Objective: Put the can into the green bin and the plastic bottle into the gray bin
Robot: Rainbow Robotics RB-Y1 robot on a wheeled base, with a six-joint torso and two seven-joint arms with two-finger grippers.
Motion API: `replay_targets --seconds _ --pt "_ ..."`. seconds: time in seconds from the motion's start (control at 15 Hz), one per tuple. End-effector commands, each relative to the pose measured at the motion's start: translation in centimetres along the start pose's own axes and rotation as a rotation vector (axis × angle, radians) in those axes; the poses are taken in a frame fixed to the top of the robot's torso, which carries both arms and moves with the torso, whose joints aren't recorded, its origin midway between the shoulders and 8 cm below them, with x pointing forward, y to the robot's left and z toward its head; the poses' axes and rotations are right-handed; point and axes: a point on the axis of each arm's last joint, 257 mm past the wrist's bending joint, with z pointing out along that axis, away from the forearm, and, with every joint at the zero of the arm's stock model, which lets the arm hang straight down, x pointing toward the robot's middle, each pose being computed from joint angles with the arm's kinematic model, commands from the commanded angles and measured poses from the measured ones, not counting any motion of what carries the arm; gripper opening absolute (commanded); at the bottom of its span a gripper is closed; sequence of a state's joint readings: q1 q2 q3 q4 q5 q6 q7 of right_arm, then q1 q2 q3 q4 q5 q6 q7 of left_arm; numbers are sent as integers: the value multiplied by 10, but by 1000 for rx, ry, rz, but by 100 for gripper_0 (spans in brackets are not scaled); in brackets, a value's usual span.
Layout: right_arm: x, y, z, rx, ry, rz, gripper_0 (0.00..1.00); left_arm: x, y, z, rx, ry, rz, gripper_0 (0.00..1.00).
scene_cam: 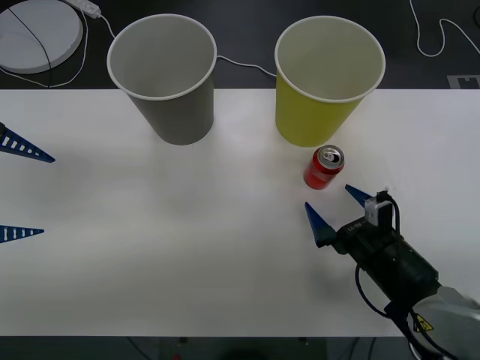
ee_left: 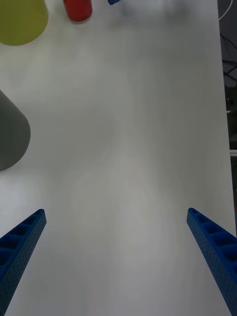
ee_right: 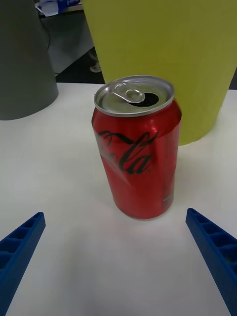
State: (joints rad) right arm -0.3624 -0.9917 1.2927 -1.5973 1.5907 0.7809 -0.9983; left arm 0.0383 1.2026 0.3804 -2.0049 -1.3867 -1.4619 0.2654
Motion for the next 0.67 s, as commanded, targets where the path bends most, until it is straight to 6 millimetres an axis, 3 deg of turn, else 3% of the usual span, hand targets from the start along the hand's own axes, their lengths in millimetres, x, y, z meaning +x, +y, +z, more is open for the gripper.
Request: replay_targets --seconds 0.07,0.67 --pt "-3 1 13 8 -22 -8 100 0 0 0 0 0 0 100" --pt "-13 -4 44 42 -78 -31 100 0 0 0 0 0 0 100"
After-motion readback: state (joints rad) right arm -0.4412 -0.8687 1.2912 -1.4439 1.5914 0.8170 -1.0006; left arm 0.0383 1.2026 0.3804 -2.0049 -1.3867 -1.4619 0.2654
